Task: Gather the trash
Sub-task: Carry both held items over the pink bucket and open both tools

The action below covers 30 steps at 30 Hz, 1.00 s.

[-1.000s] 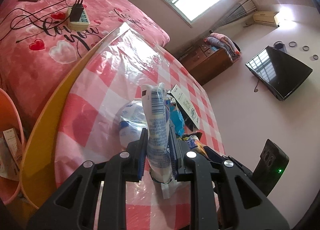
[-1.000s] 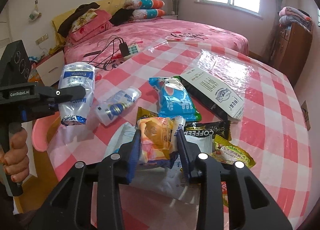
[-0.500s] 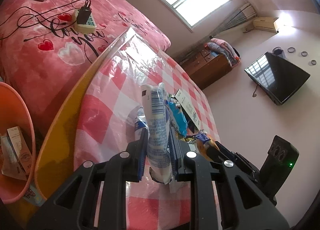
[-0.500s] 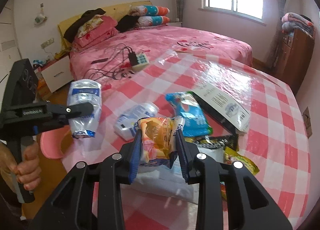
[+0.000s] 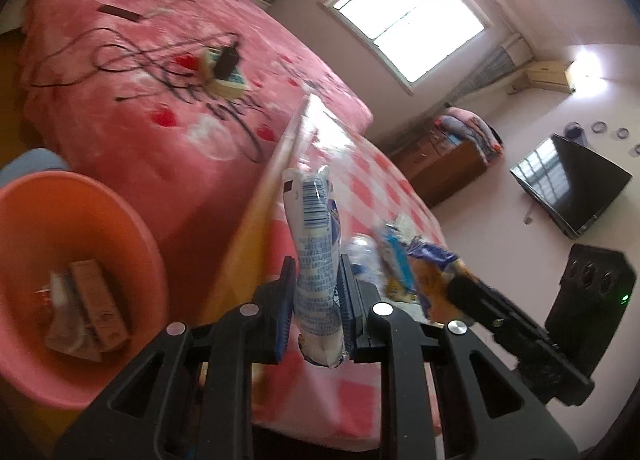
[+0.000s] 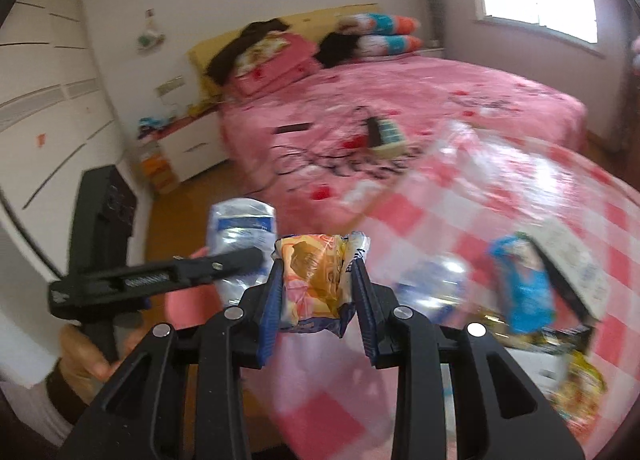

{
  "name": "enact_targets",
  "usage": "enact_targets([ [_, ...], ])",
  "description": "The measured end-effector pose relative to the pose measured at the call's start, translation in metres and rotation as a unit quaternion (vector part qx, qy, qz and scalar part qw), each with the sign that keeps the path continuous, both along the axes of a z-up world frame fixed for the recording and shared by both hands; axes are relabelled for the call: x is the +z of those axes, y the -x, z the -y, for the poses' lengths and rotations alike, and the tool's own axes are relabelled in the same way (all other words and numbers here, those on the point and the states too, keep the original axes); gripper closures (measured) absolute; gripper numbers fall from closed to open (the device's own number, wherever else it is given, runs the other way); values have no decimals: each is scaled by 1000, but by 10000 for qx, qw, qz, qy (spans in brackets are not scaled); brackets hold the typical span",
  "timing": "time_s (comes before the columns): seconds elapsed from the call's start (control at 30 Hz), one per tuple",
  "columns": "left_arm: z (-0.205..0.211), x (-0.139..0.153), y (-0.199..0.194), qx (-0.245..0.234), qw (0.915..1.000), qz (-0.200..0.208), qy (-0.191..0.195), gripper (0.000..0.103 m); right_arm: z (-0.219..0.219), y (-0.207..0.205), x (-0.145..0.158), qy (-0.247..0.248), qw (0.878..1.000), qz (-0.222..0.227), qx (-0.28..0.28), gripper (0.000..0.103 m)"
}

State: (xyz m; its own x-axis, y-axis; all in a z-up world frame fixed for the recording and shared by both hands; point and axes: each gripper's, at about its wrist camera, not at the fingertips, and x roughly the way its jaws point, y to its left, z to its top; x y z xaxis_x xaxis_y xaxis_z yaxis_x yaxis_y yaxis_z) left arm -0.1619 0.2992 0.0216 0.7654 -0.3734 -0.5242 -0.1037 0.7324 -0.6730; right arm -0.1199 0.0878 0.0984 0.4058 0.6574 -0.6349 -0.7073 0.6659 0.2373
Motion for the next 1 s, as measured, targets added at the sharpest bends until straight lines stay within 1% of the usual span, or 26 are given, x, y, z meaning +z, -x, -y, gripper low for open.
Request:
enact_targets([
  [0.17,-42,-19,19,540,9981,-277,-58,81,-55,3,-8,-83,9978,-184,629,68],
  [0.33,-85,-42,37,1046,9925,-627,-103,81,-102,9,-18,-108,9939,-288,1056,66],
  [0.4,-95,-52,42,1218,9895,-761,-184,80,-118,10,-25,-133,9927,-380,1141,55],
  [0.43,-100,-55,45,1326,9873,-830,-285,79,-125,10,-30,-139,9915,-474,1207,53],
  [0.47,-105,-60,48,1466,9840,-925,-411,75,-136,10,-38,-136,9901,-602,1257,46],
  [0.5,-110,-65,50,1572,9810,-1031,-473,63,-138,11,-42,-126,9899,-649,1254,40],
  [0.53,-114,-69,52,1653,9783,-1133,-517,50,-141,10,-46,-104,9899,-693,1232,39],
  [0.57,-119,-73,55,1776,9740,-1262,-616,44,-143,8,-51,-59,9900,-769,1179,39],
  [0.6,-120,-75,58,1822,9725,-1287,-663,37,-142,7,-55,-49,9902,-831,1124,34],
  [0.63,-121,-76,59,1853,9715,-1296,-708,34,-140,5,-55,-58,9903,-874,1083,30],
  [0.67,-123,-77,61,1872,9705,-1310,-768,32,-135,2,-57,-120,9904,-961,985,21],
  [0.7,-124,-78,61,1893,9690,-1345,-841,26,-132,0,-57,-170,9907,-996,914,19],
  [0.77,-124,-79,61,1927,9671,-1363,-945,25,-124,-4,-55,-296,9904,-1065,827,19],
  [0.83,-124,-80,61,1937,9666,-1373,-964,23,-117,-7,-52,-360,9904,-1085,778,19],
  [0.93,-121,-79,59,1920,9681,-1328,-910,23,-109,-8,-46,-461,9910,-1070,661,16],
  [1.0,-119,-77,59,1913,9687,-1280,-932,22,-101,-7,-40,-509,9923,-979,562,15],
])
